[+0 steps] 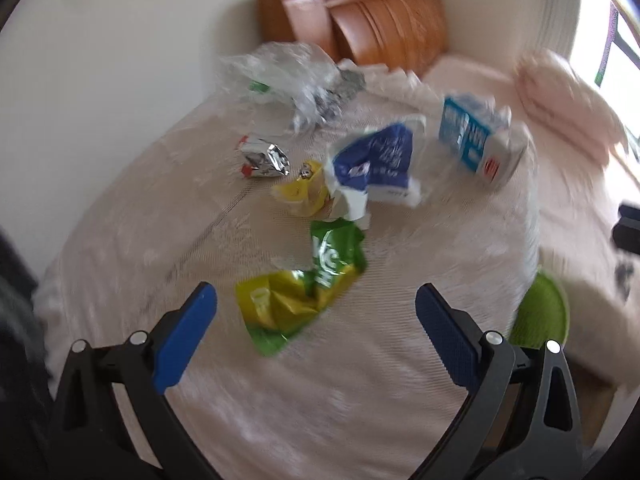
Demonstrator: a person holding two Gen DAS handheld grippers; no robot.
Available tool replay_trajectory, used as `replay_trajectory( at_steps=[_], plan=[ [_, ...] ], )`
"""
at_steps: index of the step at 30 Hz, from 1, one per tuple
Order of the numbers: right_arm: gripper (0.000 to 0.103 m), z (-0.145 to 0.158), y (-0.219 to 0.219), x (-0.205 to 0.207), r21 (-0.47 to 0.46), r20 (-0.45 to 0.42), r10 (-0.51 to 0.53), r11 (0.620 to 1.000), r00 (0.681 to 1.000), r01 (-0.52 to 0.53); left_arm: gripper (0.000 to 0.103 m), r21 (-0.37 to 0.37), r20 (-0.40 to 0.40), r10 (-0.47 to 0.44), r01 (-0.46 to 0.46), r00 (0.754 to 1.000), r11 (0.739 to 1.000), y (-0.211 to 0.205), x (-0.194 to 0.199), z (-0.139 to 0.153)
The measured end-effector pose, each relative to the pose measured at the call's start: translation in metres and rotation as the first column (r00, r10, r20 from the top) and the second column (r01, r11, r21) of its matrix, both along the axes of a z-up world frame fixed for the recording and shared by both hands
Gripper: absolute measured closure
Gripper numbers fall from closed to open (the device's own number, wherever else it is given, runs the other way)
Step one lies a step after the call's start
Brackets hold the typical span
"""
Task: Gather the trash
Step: 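Drop the green-white bag into the basket and return the left tool to the table, then grasp the yellow-green snack bag with the left tool while the right tool grasps the milk carton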
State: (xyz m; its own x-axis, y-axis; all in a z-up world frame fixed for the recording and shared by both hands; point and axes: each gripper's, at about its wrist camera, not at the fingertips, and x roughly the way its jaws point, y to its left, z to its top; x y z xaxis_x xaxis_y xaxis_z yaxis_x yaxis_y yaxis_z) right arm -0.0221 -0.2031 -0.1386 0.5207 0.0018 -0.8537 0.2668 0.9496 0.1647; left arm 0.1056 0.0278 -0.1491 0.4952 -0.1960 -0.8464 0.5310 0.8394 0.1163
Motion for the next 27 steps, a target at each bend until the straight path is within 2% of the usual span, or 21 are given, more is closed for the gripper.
replay_trajectory(
  at_steps=[3, 7, 11, 13, 16, 17, 18, 20, 24, 27],
  plan=[
    [0.002, -0.004, 0.006, 0.006, -0.004, -0.023, -0.002, 1.000, 1.000, 0.002, 0.008, 0.023, -0.025, -0.109, 0.109, 0.994, 0.994, -0.003, 0.015, -0.014],
    [0.002, -0.010, 0.009, 0.009, -0.011, -0.053, -0.018, 1.000, 0.998, 0.017, 0.008, 0.078, -0.033, -0.247, 0.249, 0.968, 0.965, -0.014, 0.024, -0.031],
    [0.002, -0.013, 0.011, 0.011, -0.020, -0.070, -0.040, 0.999, 0.997, 0.039, 0.024, 0.117, -0.055, -0.310, 0.314, 0.949, 0.942, -0.021, 0.032, -0.048],
    [0.002, -0.014, 0.011, 0.011, -0.020, -0.076, -0.050, 0.999, 0.996, 0.049, 0.029, 0.115, -0.046, -0.314, 0.317, 0.948, 0.942, -0.019, 0.037, -0.050],
    [0.002, -0.016, 0.014, 0.015, -0.015, -0.081, -0.051, 0.999, 0.995, 0.050, 0.041, 0.097, -0.046, -0.305, 0.308, 0.951, 0.946, -0.015, 0.043, -0.049],
    [0.002, -0.016, 0.016, 0.018, -0.014, -0.078, -0.042, 0.999, 0.996, 0.042, 0.055, 0.079, -0.056, -0.297, 0.301, 0.953, 0.950, -0.013, 0.046, -0.048],
    [0.002, -0.015, 0.019, 0.020, -0.015, -0.075, -0.033, 0.999, 0.997, 0.032, 0.059, 0.060, -0.075, -0.288, 0.293, 0.955, 0.954, -0.010, 0.048, -0.047],
    [0.002, -0.015, 0.025, 0.026, -0.020, -0.070, -0.008, 1.000, 0.998, 0.007, 0.060, 0.025, -0.087, -0.257, 0.260, 0.963, 0.965, -0.004, 0.052, -0.046],
    [0.002, -0.013, 0.036, 0.042, -0.049, -0.059, 0.033, 0.998, 0.998, -0.036, 0.063, 0.006, -0.086, -0.228, 0.229, 0.970, 0.973, 0.003, 0.053, -0.047],
    [0.002, -0.010, 0.034, 0.051, -0.082, -0.032, 0.031, 0.996, 0.999, -0.033, 0.065, -0.034, -0.098, -0.196, 0.193, 0.976, 0.981, 0.014, 0.054, -0.046]
  ],
)
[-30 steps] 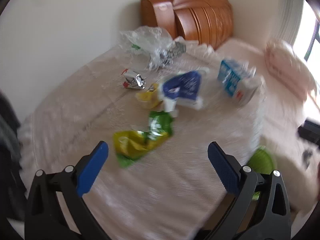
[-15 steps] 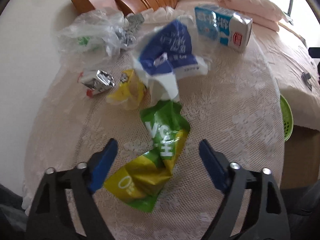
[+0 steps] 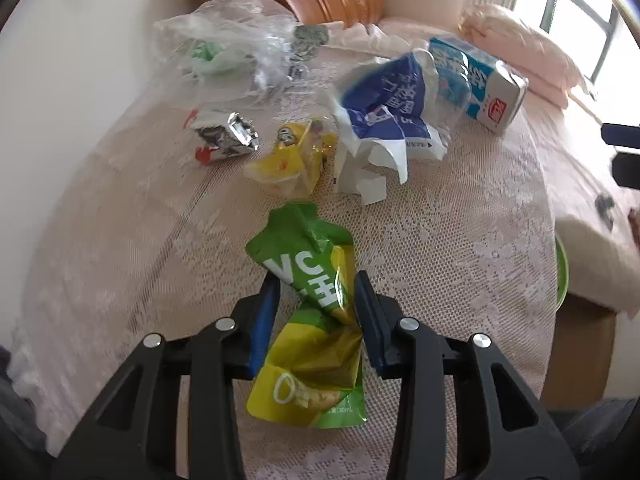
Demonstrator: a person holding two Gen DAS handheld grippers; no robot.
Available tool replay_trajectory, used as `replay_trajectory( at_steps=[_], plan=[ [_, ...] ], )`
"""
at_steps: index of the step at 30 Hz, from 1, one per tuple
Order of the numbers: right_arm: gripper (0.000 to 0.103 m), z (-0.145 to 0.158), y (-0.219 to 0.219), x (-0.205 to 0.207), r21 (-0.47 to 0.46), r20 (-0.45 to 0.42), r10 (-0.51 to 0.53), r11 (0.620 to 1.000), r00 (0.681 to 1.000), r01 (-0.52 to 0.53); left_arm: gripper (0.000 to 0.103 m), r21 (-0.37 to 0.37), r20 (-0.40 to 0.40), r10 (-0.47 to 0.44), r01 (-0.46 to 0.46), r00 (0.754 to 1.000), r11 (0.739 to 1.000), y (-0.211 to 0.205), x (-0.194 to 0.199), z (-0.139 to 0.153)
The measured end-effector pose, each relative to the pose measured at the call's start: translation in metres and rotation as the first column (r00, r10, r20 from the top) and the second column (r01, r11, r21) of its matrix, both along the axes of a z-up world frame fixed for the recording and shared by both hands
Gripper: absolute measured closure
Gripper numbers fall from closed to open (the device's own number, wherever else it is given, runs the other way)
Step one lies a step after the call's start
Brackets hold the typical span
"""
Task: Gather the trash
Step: 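Grasp the yellow-green snack bag with the left tool while the right tool grasps the milk carton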
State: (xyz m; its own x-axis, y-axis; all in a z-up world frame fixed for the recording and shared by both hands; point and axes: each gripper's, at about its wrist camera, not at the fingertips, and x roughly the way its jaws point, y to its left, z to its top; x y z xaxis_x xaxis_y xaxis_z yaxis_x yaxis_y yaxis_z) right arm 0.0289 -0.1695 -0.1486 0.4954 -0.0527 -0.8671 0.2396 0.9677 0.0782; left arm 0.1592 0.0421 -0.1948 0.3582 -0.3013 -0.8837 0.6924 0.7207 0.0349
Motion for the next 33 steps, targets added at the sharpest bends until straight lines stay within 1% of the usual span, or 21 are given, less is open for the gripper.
replay_trajectory(
  at_steps=[4, 6, 9, 13, 15, 16, 17, 18, 19, 20, 22, 26, 30, 33],
  plan=[
    [0.002, -0.002, -0.021, 0.019, -0.042, 0.007, -0.038, 0.998, 0.999, 0.038, 0.065, -0.046, -0.017, 0.051, -0.051, 0.999, 0.998, 0.014, -0.007, 0.003],
    [0.002, -0.005, -0.033, 0.032, -0.077, 0.021, -0.053, 0.996, 0.998, 0.054, 0.065, -0.066, -0.028, 0.075, -0.077, 0.997, 0.995, 0.019, -0.014, 0.004],
    [0.002, -0.021, -0.048, 0.054, -0.132, -0.002, -0.067, 0.989, 0.998, 0.066, 0.065, -0.098, -0.052, 0.113, -0.118, 0.992, 0.988, 0.029, -0.014, 0.007],
    [0.003, -0.044, -0.058, 0.078, -0.137, -0.038, -0.065, 0.989, 0.997, 0.059, 0.065, -0.120, -0.072, 0.158, -0.165, 0.985, 0.979, 0.041, -0.012, 0.009],
    [0.013, -0.052, -0.059, 0.086, -0.145, -0.048, -0.062, 0.988, 0.997, 0.055, 0.065, -0.122, -0.082, 0.178, -0.187, 0.981, 0.975, 0.044, -0.011, 0.010],
    [0.023, -0.055, -0.058, 0.089, -0.146, -0.058, -0.059, 0.988, 0.997, 0.050, 0.065, -0.121, -0.086, 0.193, -0.203, 0.977, 0.972, 0.047, -0.011, 0.010],
    [0.036, -0.059, -0.059, 0.093, -0.143, -0.071, -0.061, 0.988, 0.996, 0.050, 0.065, -0.121, -0.086, 0.203, -0.213, 0.975, 0.970, 0.052, -0.015, 0.011],
    [0.042, -0.063, -0.060, 0.095, -0.133, -0.081, -0.064, 0.990, 0.995, 0.053, 0.065, -0.120, -0.086, 0.214, -0.223, 0.973, 0.967, 0.054, -0.015, 0.011],
    [0.053, -0.066, -0.061, 0.096, -0.109, -0.088, -0.067, 0.992, 0.994, 0.057, 0.065, -0.119, -0.087, 0.219, -0.228, 0.972, 0.966, 0.055, -0.016, 0.012],
    [0.058, -0.067, -0.063, 0.097, -0.086, -0.087, -0.072, 0.994, 0.994, 0.065, 0.065, -0.119, -0.083, 0.224, -0.233, 0.971, 0.965, 0.055, -0.017, 0.013],
    [0.058, -0.065, -0.065, 0.096, -0.075, -0.070, -0.096, 0.993, 0.993, 0.091, 0.065, -0.116, -0.066, 0.227, -0.234, 0.972, 0.965, 0.057, -0.020, 0.016],
    [0.059, -0.056, -0.071, 0.086, -0.007, -0.035, -0.140, 0.990, 0.990, 0.139, 0.065, -0.124, -0.038, 0.208, -0.211, 0.977, 0.969, 0.053, -0.027, 0.024],
    [0.059, -0.044, -0.079, 0.068, 0.068, 0.008, -0.180, 0.981, 0.984, 0.179, 0.065, -0.140, -0.021, 0.143, -0.145, 0.989, 0.979, 0.038, -0.037, 0.035],
    [0.059, -0.033, -0.089, 0.051, 0.134, 0.045, -0.201, 0.972, 0.979, 0.194, 0.065, -0.143, -0.008, 0.084, -0.084, 0.996, 0.986, 0.017, -0.048, 0.042]
  ],
)
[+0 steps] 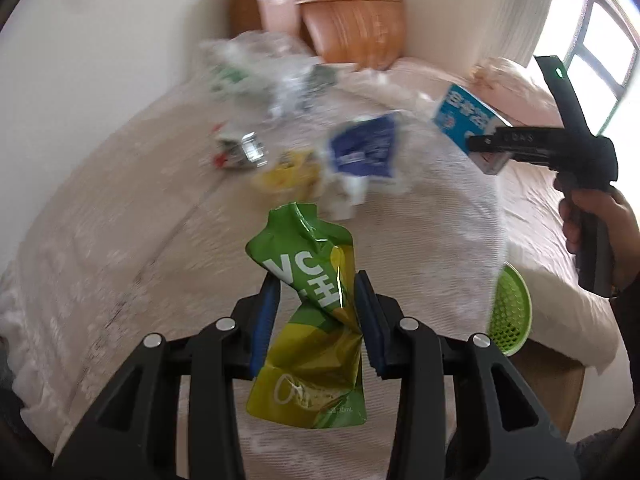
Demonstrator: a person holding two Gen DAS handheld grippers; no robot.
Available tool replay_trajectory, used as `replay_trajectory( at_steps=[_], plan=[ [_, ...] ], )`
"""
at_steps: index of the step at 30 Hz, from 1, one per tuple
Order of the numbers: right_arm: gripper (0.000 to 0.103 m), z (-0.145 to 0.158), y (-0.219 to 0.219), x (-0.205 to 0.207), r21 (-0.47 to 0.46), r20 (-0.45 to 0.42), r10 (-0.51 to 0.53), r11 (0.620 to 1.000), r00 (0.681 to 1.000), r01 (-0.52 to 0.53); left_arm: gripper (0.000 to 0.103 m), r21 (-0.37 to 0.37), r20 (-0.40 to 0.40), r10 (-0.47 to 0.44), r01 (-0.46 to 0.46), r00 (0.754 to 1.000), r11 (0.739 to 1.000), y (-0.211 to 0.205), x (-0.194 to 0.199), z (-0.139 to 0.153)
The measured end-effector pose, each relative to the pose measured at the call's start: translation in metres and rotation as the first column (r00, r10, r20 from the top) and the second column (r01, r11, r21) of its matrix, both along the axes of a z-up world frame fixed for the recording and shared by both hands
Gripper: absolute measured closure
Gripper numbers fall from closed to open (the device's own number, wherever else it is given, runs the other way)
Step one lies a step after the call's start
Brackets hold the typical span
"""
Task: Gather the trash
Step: 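Grasp the yellow-green snack bag with the left tool while the right tool grasps the milk carton, then drop the snack bag from the left tool while the right tool drops the milk carton into the basket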
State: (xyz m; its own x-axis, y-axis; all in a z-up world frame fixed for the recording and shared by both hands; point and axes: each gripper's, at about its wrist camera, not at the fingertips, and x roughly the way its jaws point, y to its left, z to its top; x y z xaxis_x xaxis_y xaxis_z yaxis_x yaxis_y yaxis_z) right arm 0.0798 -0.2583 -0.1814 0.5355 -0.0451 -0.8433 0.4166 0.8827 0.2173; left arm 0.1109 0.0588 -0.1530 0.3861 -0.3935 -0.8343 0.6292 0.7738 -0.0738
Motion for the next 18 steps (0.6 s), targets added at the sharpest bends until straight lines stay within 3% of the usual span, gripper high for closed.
replay_trajectory(
  at_steps=[4, 10, 18],
  plan=[
    [0.059, 0.018, -0.019, -0.036, 0.040, 0.063, -0.022, 0.999, 0.998, 0.019, 0.065, 0.001, 0.024, -0.074, 0.074, 0.997, 0.997, -0.041, -0.023, 0.011],
    [0.059, 0.043, -0.065, -0.137, 0.004, 0.082, -0.037, 0.999, 0.996, 0.037, 0.065, -0.034, 0.031, -0.204, 0.205, 0.978, 0.978, -0.136, -0.088, 0.023],
    [0.059, 0.051, -0.142, -0.306, -0.063, 0.041, -0.234, 0.970, 0.971, 0.236, 0.065, -0.064, -0.024, -0.413, 0.411, 0.910, 0.909, -0.283, -0.184, 0.007]
  ],
)
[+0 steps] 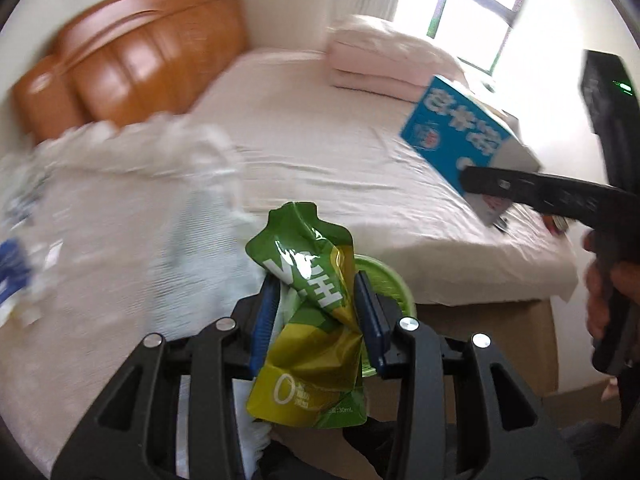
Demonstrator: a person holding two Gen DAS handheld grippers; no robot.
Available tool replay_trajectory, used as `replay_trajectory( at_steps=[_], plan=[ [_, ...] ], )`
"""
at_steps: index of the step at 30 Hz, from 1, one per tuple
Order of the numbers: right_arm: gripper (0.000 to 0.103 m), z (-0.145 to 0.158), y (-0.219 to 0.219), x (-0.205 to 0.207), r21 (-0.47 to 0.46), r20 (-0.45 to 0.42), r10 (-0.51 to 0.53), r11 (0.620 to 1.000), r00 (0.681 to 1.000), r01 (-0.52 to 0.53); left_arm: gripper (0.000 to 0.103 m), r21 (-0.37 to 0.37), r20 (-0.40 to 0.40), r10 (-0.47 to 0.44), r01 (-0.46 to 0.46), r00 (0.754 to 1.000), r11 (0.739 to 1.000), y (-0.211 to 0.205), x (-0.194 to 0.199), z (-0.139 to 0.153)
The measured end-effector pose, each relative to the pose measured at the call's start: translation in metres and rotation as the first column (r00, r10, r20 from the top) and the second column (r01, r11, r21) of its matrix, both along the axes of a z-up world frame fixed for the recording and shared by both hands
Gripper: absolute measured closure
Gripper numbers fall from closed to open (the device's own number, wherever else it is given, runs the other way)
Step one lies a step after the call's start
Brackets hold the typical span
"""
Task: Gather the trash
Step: 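Drop the snack bag from the left tool while the right tool drops the milk carton into the basket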
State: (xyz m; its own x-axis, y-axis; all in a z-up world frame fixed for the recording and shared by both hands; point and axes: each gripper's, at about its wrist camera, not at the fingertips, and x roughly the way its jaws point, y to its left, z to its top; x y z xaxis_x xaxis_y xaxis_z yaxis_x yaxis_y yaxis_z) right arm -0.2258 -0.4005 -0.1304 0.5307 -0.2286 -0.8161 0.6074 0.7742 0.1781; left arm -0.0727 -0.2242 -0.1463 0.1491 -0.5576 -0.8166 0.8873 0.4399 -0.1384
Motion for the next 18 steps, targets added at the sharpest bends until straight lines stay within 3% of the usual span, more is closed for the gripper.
replay_trajectory(
  at_steps=[4, 10, 14, 18],
  plan=[
    [0.059, 0.000, -0.028, -0.055, 0.001, 0.013, -0.080, 0.997, 0.997, 0.080, 0.065, 0.032, -0.035, -0.069, 0.070, 0.997, 0.997, -0.055, -0.031, -0.020],
    [0.059, -0.002, -0.057, -0.093, 0.011, 0.040, -0.115, 0.993, 0.993, 0.115, 0.065, 0.150, -0.124, -0.102, 0.120, 0.987, 0.981, -0.115, -0.058, -0.064],
    [0.059, -0.008, -0.067, -0.106, 0.040, 0.055, -0.111, 0.993, 0.992, 0.109, 0.046, 0.265, -0.163, -0.092, 0.134, 0.982, 0.955, -0.135, -0.067, -0.104],
    [0.059, -0.016, -0.068, -0.111, 0.069, 0.056, -0.098, 0.993, 0.994, 0.094, 0.034, 0.328, -0.190, -0.063, 0.124, 0.980, 0.937, -0.140, -0.070, -0.126]
  ],
)
